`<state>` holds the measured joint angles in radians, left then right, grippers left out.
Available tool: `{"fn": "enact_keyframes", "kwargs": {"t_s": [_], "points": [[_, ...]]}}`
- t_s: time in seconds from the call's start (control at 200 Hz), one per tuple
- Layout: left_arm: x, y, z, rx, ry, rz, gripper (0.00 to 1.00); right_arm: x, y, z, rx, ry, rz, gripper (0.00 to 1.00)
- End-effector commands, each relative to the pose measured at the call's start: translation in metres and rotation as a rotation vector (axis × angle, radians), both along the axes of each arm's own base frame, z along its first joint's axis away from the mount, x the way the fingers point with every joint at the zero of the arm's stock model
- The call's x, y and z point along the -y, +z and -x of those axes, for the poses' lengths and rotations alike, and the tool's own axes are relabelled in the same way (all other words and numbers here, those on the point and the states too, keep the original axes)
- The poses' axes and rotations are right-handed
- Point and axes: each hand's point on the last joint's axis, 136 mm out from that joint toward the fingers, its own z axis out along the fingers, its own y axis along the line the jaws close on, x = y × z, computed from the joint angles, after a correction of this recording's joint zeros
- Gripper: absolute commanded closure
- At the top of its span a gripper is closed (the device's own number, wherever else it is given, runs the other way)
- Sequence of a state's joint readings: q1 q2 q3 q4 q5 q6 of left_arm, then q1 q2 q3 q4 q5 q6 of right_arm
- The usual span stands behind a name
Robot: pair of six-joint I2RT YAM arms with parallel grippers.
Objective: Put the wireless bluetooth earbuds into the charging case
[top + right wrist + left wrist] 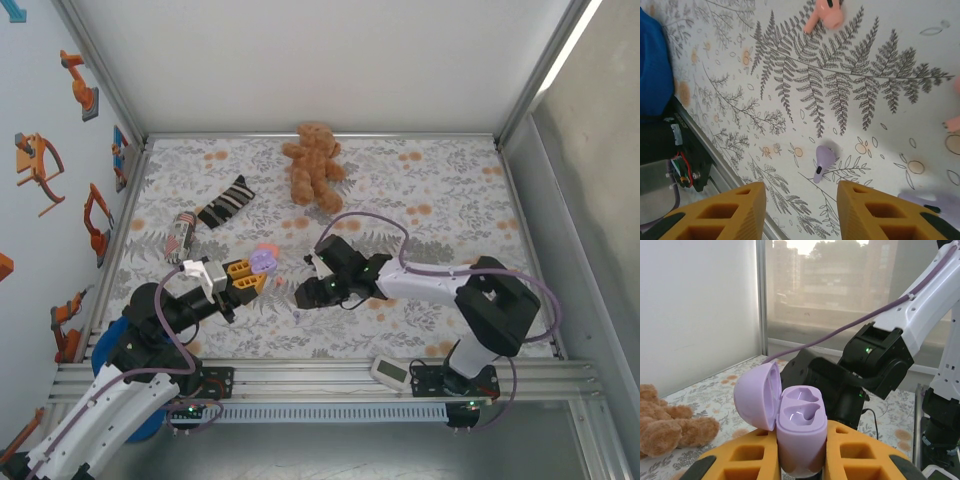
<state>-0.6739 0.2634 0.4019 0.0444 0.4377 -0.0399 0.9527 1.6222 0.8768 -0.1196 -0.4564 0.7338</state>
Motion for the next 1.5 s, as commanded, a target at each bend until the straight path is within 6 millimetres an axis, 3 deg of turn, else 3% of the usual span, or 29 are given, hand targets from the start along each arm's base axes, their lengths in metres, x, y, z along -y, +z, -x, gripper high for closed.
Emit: {"fn": "enact_keyframes", "kwargs": {"t_s": [0.0,0.561,1.497], "points": [[0.000,0.002,0.004,0.014,-0.014,0.006,1.00,-0.012,-0.002,0.004,-0.036,0.002,-0.028,0.60],[0.000,-0.001,0.002,0.012,-0.005,0.002,1.00,-0.013,-0.030,0.012,-0.046,0.045,0.108,0.67],[-0.001,-0.003,-0.001,0.006,0.010,-0.001,1.00,-0.015,-0.049,0.012,-0.031,0.078,0.219,0.72]]}}
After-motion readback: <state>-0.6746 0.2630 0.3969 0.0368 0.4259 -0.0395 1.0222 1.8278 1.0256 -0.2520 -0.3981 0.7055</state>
